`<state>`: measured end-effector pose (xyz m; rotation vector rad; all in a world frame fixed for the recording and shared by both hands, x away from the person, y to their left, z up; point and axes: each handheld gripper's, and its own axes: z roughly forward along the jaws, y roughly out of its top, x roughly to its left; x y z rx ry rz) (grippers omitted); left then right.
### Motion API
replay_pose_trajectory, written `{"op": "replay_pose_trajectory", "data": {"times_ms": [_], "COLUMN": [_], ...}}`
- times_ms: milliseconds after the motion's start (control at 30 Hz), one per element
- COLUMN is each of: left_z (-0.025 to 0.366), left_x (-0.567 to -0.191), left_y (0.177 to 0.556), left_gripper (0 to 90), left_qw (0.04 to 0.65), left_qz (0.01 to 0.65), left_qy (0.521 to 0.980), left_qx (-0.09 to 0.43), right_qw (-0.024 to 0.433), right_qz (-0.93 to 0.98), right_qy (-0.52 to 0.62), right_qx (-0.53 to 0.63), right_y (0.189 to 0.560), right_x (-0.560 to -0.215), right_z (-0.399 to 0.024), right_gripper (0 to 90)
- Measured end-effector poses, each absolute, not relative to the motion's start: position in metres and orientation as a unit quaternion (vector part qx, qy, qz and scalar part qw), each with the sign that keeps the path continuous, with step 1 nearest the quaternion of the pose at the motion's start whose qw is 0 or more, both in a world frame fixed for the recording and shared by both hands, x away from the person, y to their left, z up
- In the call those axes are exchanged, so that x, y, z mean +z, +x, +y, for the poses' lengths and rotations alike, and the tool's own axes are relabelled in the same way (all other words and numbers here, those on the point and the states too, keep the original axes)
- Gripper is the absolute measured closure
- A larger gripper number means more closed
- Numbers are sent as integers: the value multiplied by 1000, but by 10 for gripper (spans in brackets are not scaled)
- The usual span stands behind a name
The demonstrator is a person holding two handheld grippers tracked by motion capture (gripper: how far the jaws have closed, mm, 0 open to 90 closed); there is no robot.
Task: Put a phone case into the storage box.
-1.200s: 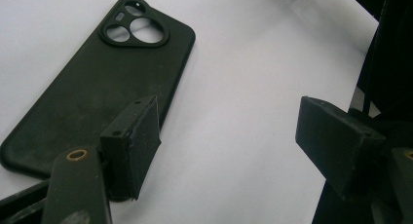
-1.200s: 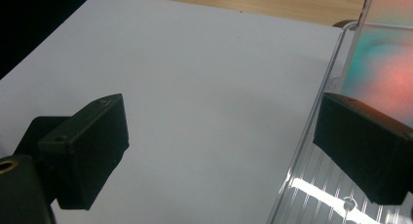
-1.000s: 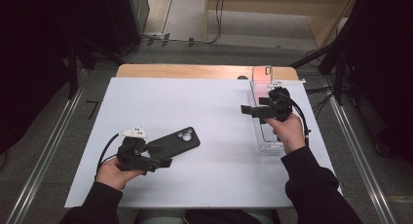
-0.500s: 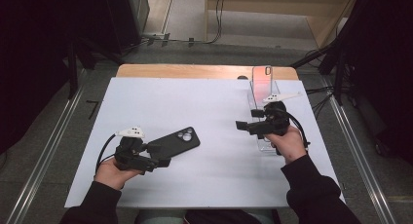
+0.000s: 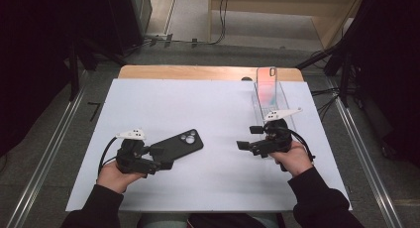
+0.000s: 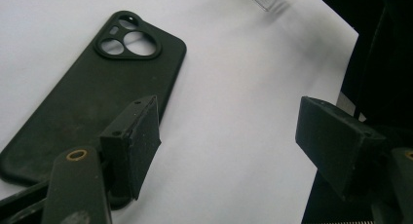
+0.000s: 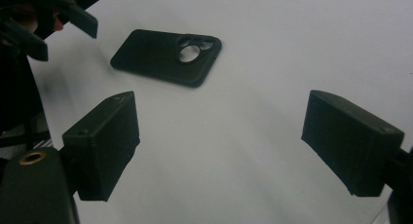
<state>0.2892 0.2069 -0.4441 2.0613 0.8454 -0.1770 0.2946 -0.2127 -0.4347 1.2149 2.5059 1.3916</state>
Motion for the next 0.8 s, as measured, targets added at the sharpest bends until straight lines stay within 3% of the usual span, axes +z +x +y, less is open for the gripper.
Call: {"op": "replay_pose_trajectory", "data": {"times_ms": [800], "left_z": [199], "left_x": [-445], "left_y": [286], "left_gripper": [242], "left_qw": [437], "left_qz": [313], "left_qy": [839], "left_qx": [-81], "right_qw": [-4], "right_qz": [832], "right_qy": [366], "right_qx": [417], "right_y": [253], "right_x": [-464], "right_z": [-234], "right_gripper": [120]}}
